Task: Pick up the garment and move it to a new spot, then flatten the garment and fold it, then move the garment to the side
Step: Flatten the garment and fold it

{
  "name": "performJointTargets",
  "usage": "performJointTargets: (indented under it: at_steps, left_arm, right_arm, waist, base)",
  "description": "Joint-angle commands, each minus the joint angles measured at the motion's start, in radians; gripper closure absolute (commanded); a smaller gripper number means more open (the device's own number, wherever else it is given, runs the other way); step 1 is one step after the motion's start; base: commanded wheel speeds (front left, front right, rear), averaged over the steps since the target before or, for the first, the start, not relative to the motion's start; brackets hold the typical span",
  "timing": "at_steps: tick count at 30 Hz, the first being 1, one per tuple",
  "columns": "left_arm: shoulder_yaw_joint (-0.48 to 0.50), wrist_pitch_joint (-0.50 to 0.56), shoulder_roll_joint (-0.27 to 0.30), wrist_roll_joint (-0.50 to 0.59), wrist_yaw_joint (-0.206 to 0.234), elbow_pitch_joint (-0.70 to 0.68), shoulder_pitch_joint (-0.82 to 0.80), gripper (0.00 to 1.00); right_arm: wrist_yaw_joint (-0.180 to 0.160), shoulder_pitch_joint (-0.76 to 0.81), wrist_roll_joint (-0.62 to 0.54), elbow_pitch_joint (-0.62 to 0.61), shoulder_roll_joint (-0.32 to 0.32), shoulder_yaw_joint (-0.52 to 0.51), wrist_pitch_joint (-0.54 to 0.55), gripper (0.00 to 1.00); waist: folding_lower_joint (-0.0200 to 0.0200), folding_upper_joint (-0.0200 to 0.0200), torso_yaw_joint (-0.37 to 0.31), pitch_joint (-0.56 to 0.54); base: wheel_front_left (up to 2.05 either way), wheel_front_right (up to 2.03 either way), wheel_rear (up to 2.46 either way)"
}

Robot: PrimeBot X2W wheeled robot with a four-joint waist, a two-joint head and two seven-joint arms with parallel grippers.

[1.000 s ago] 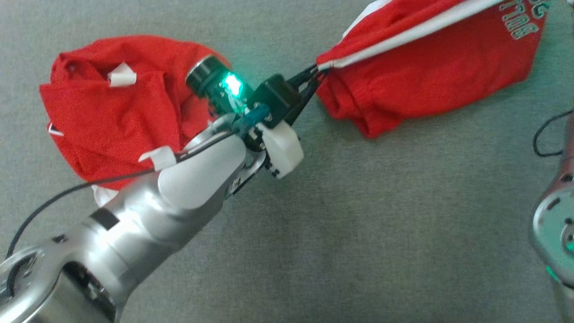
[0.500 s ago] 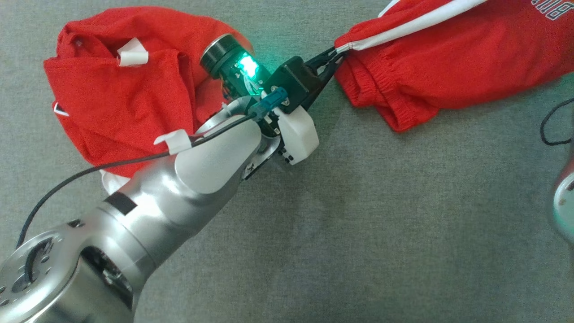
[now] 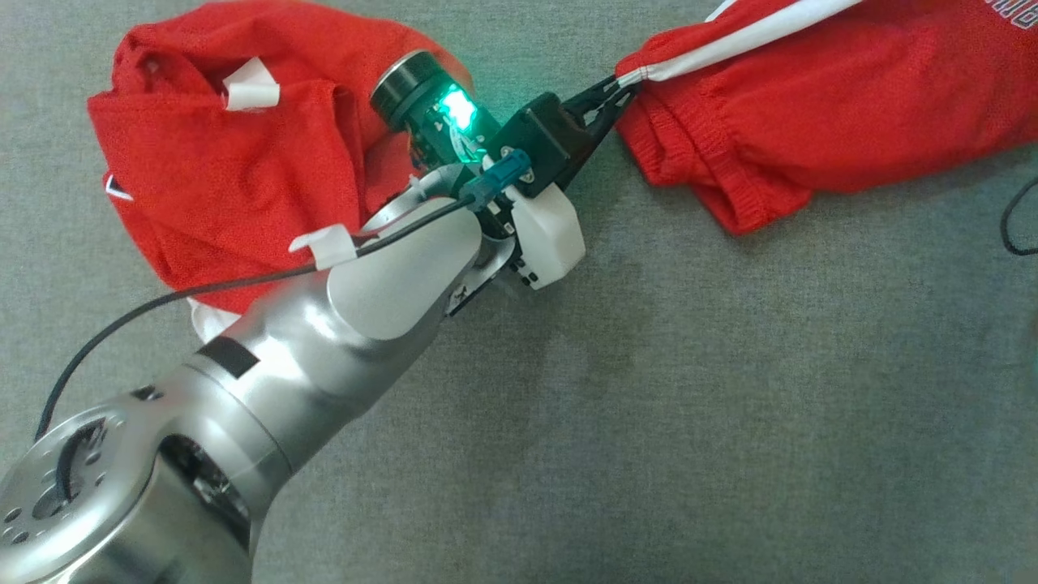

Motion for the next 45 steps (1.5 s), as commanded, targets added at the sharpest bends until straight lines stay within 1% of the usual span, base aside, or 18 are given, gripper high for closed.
performJointTargets:
  at_steps: [1,2,3,4,9,11,14,19,23,26,27,31,34,37,40,42,45]
  left_arm:
    - [0.021,-0.007,0.010,0.004,0.005,-0.009,-0.047,0.80]
    - [0.021,-0.008,0.009,0.003,0.006,-0.005,-0.049,0.62]
    - [0.022,-0.011,0.009,0.003,0.009,-0.002,-0.050,0.06]
    - [0.022,-0.016,0.007,0.002,0.013,0.007,-0.050,0.00]
    - [0.023,-0.032,0.005,-0.005,0.023,0.034,-0.038,0.00]
    - [0.025,-0.038,0.007,-0.010,0.026,0.048,-0.029,0.00]
    - [0.031,-0.051,0.011,-0.020,0.033,0.064,-0.016,0.00]
    - [0.066,-0.087,0.029,-0.048,0.065,0.081,0.019,0.00]
    - [0.113,-0.119,0.046,-0.076,0.102,0.072,0.053,0.00]
    - [0.160,-0.136,0.064,-0.094,0.136,0.049,0.083,0.00]
    - [0.160,-0.136,0.064,-0.094,0.136,0.049,0.083,0.00]
    - [0.255,-0.144,0.101,-0.101,0.197,-0.030,0.133,0.00]
    - [0.349,-0.144,0.139,-0.071,0.245,-0.140,0.204,0.00]
    - [0.427,-0.144,0.172,-0.033,0.274,-0.243,0.307,0.00]
    - [0.496,-0.144,0.187,0.000,0.298,-0.316,0.421,0.00]
    - [0.539,-0.145,0.188,0.016,0.304,-0.354,0.500,0.00]
    - [0.614,-0.145,0.179,0.041,0.311,-0.407,0.623,0.00]
  right_arm:
    - [0.007,-0.058,-0.008,-0.020,-0.003,0.007,-0.013,0.00]
    - [0.007,-0.062,-0.009,-0.014,-0.005,0.004,-0.019,0.00]
    - [0.007,-0.065,-0.010,-0.009,-0.008,0.000,-0.026,0.00]
    - [0.007,-0.071,-0.006,0.004,-0.011,-0.008,-0.039,0.00]
    - [0.007,-0.080,0.025,0.040,-0.019,-0.031,-0.083,0.00]
    - [0.007,-0.088,0.056,0.062,-0.016,-0.034,-0.103,0.00]
    - [0.007,-0.093,0.108,0.098,-0.015,-0.010,-0.149,0.00]
    - [0.007,-0.083,0.216,0.139,-0.005,0.075,-0.259,0.00]
    - [0.007,-0.045,0.317,0.145,-0.004,0.192,-0.349,0.00]
    - [0.007,0.012,0.407,0.122,-0.003,0.291,-0.405,0.00]
    - [0.007,0.012,0.407,0.122,-0.003,0.291,-0.405,0.00]
    - [0.007,0.125,0.558,0.019,0.012,0.444,-0.448,0.00]
    - [0.007,0.262,0.676,-0.117,0.016,0.576,-0.459,0.00]
    - [0.007,0.423,0.768,-0.270,0.002,0.675,-0.469,0.00]
    - [0.007,0.581,0.825,-0.407,-0.003,0.711,-0.487,0.00]
    - [0.007,0.684,0.845,-0.481,0.015,0.715,-0.492,0.00]
    - [0.007,0.836,0.814,-0.561,0.045,0.740,-0.486,0.00]
  waist:
    - [0.0000,0.0000,-0.001,0.003]
    - [0.0000,0.0000,-0.003,0.005]
    - [0.0000,0.0000,-0.004,0.004]
    - [0.0000,0.0000,-0.007,-0.001]
    - [0.0000,0.0000,-0.015,-0.035]
    - [0.0000,0.0000,-0.021,-0.055]
    - [0.0000,0.0000,-0.032,-0.090]
    - [0.0000,0.0000,-0.058,-0.156]
    - [0.0000,0.0000,-0.073,-0.206]
    - [0.0000,0.0000,-0.079,-0.249]
    - [0.0000,0.0000,-0.079,-0.249]
    - [0.0000,0.0000,-0.085,-0.300]
    - [0.0000,0.0000,-0.091,-0.335]
    - [0.0000,0.0000,-0.097,-0.366]
    - [0.0000,0.0000,-0.096,-0.394]
    - [0.0000,0.0000,-0.096,-0.408]
    - [0.0000,0.0000,-0.098,-0.422]
  base:
    - [0.00,0.00,0.00]
    - [0.00,0.00,0.00]
    - [0.00,0.00,0.00]
    - [0.00,0.00,0.00]
    - [0.00,0.00,0.00]
    - [0.00,0.00,0.00]
    - [0.00,0.00,0.00]
    - [0.00,0.00,0.00]
    - [0.00,0.00,0.00]
    - [0.00,0.00,0.00]
    - [0.00,0.00,0.00]
    - [0.00,0.00,0.00]
    - [0.00,0.00,0.00]
    - [0.00,0.00,0.00]
    - [0.00,0.00,0.00]
    - [0.00,0.00,0.00]
    - [0.00,0.00,0.00]
